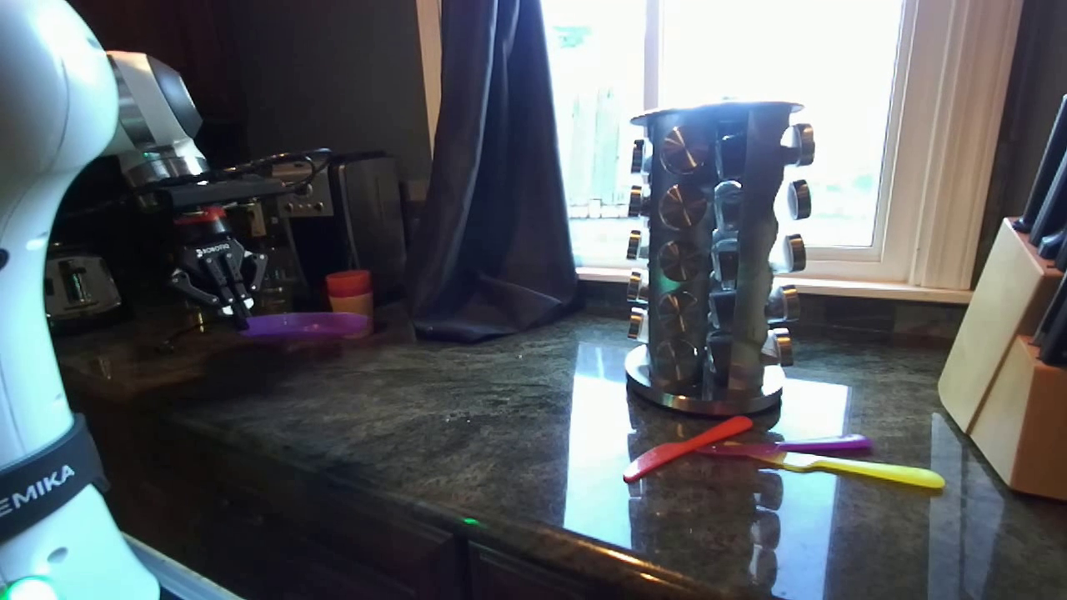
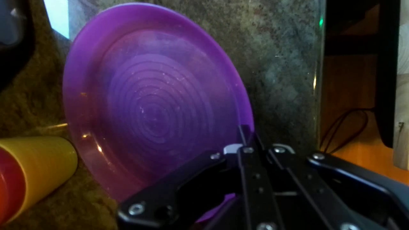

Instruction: Move the purple plate to the left

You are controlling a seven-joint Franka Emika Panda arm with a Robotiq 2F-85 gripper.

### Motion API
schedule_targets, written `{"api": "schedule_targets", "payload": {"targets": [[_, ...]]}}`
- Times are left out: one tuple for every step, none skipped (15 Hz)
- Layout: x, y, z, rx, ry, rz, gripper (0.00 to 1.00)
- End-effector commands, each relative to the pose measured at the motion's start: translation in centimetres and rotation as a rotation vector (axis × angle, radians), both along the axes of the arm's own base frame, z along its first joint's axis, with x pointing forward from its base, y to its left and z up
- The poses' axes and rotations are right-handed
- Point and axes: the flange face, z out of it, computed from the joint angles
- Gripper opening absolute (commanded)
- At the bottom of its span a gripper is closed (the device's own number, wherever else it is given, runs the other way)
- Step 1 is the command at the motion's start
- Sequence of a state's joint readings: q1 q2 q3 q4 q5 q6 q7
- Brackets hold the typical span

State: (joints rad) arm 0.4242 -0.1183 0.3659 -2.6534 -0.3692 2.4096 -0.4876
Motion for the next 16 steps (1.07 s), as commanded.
{"api": "schedule_targets", "payload": {"targets": [[-0.3, 2.1, 0.4, 0.003, 0.005, 0.163, 0.01], [-0.5, 2.7, 0.5, 0.005, 0.011, 0.206, 0.01], [-0.5, 3.3, 0.5, 0.006, 0.016, 0.245, 0.01], [-0.6, 3.8, 0.5, 0.011, 0.022, 0.284, 0.01], [-0.7, 4.3, 0.5, 0.015, 0.030, 0.319, 0.01], [-0.8, 4.7, 0.4, 0.019, 0.035, 0.349, 0.01], [-0.9, 5.1, 0.3, 0.026, 0.040, 0.388, 0.01], [-1.0, 5.5, 0.2, 0.031, 0.043, 0.424, 0.01], [-1.0, 5.9, 0.1, 0.034, 0.041, 0.456, 0.01], [-0.8, 6.1, 0.0, 0.032, 0.031, 0.486, 0.01], [-0.6, 6.3, -0.1, 0.028, 0.019, 0.499, 0.01], [-0.3, 6.5, -0.2, 0.029, 0.003, 0.519, 0.01], [-0.1, 6.8, -0.3, 0.036, -0.014, 0.551, 0.01], [0.1, 7.2, -0.4, 0.047, -0.031, 0.587, 0.01], [0.2, 7.6, -0.4, 0.068, -0.050, 0.631, 0.01], [0.4, 8.0, -0.5, 0.081, -0.063, 0.663, 0.01]]}}
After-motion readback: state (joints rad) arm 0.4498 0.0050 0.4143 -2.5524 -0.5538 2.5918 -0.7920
